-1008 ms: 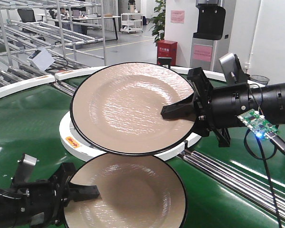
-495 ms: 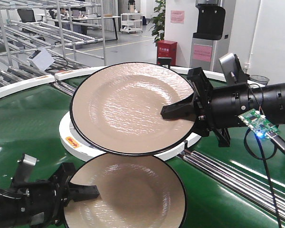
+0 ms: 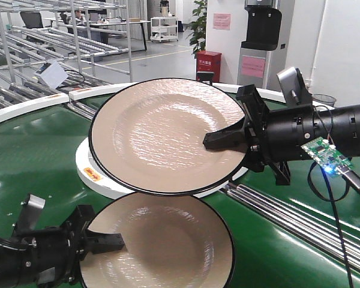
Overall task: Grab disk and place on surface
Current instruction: 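Hold both plates raised above the conveyor, then drive to the steel table while holding both plates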
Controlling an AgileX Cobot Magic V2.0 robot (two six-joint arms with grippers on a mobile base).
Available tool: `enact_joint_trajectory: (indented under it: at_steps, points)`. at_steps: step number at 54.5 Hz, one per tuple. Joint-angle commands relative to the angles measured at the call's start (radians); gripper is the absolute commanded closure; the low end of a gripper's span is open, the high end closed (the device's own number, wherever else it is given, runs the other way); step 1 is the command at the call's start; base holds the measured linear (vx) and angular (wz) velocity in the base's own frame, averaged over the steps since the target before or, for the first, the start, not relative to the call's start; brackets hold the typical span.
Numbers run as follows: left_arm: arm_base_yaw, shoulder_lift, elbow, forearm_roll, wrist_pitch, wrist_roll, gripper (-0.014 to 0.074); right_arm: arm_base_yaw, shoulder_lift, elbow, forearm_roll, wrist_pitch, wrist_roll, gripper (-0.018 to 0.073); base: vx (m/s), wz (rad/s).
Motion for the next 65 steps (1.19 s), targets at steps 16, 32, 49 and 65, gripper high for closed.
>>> enact_joint_trajectory:
  at_steps: [16, 32, 49, 65]
  points:
    - [-0.003, -0.044, -0.039, -0.138, 0.068, -0.017, 0.0595, -0.004, -0.048, -0.045, 0.122, -0.039, -0.015, 0.0567, -0.21, -0.11]
    - [-0.003, -0.044, -0.039, -0.138, 0.068, -0.017, 0.0595, -0.004, -0.048, -0.045, 0.122, -0.039, -0.015, 0.0567, -0.25, -0.21]
    - [-0.003, -0.044, -0.039, -0.138, 0.068, -0.017, 0.0595, -0.004, -0.048, -0.045, 0.122, -0.039, -0.015, 0.0567, -0.23, -0.52]
    - [-0.003, -0.044, -0.039, -0.138, 0.068, -0.017, 0.0595, -0.004, -0.048, -0.045, 0.122, -0.039, -0.015, 0.0567, -0.18, -0.74]
